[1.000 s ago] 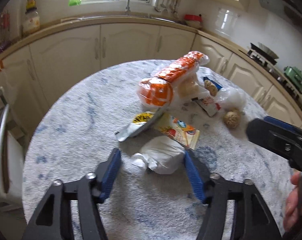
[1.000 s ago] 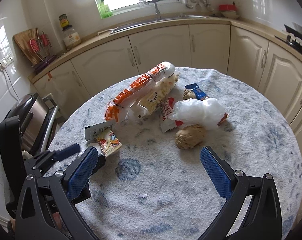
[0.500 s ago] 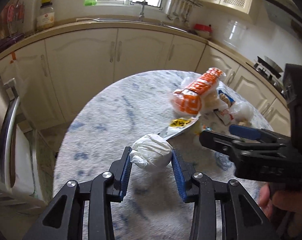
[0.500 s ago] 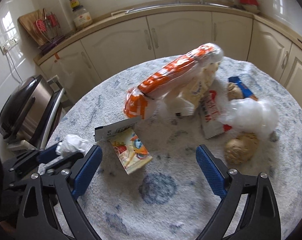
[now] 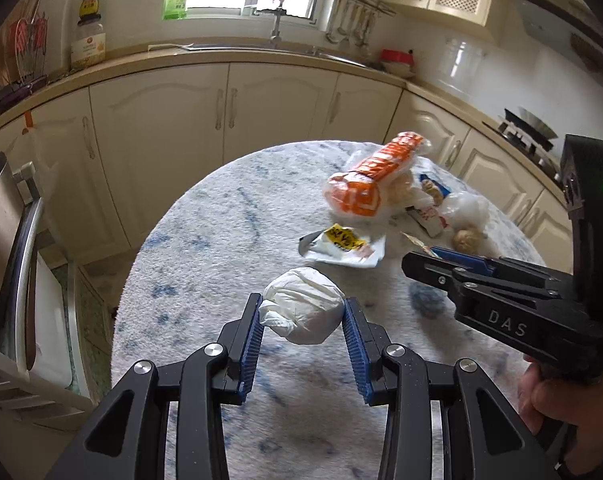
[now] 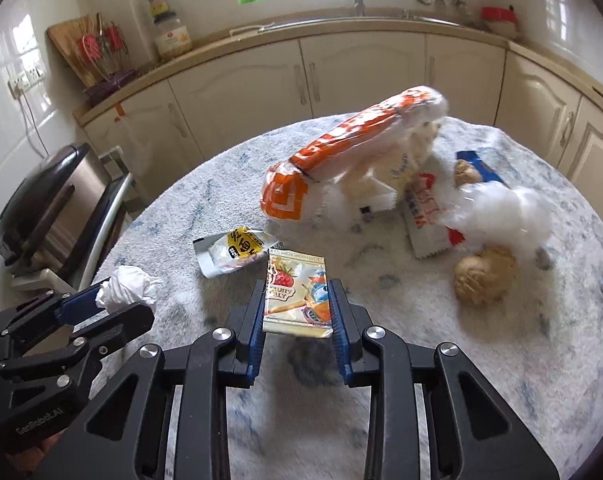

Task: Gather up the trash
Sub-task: 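Grasp the white tissue ball with the left gripper while the right gripper grasps the colorful snack packet, then carry both items to the blue bin and open both grippers over it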

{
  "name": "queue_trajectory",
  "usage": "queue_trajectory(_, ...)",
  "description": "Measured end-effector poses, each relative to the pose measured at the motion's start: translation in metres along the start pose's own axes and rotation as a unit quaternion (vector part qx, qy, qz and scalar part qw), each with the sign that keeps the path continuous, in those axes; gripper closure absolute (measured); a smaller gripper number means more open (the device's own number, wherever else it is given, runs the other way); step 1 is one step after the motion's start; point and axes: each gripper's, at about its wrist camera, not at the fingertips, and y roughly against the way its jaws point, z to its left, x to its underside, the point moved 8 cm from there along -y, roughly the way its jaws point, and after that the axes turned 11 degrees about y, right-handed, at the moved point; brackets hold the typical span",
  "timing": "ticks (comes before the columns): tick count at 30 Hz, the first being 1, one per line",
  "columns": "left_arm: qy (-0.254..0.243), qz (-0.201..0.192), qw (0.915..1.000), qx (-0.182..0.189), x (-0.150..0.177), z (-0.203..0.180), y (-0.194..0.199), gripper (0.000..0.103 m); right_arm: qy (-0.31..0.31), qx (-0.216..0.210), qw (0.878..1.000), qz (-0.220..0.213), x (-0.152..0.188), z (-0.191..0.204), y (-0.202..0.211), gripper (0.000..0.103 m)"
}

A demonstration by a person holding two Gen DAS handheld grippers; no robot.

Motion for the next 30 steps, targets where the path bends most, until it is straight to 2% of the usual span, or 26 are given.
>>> queue_trajectory(8, -0.038, -0.015, 0.9988, 0.026, 0.015, -0.047, 0.032, 0.068, -0.033, 0.020, 0.998, -0.042, 0.026, -0.021, 0.071, 0.074)
queue_trajectory(13, -0.075, -0.028, 0.9954, 0.053, 0.026, -0.089, 0.062, 0.068, -0.053, 0.042, 0.994, -0.089, 0.038, -0.035, 0.135, 0.074)
queue_trajectory(21, -0.128, -0.060, 0.9841, 0.107, 0.032, -0.162, 0.103, 0.068, -0.085, 0.094, 0.978, -0.168, 0.055, -0.071, 0.243, 0.074)
queue_trajectory(30, -0.174, -0.063, 0.9686, 0.166, 0.046, -0.242, 0.117, 0.068, -0.136, 0.156, 0.960, -0.187, 0.097, -0.135, 0.305, 0.074)
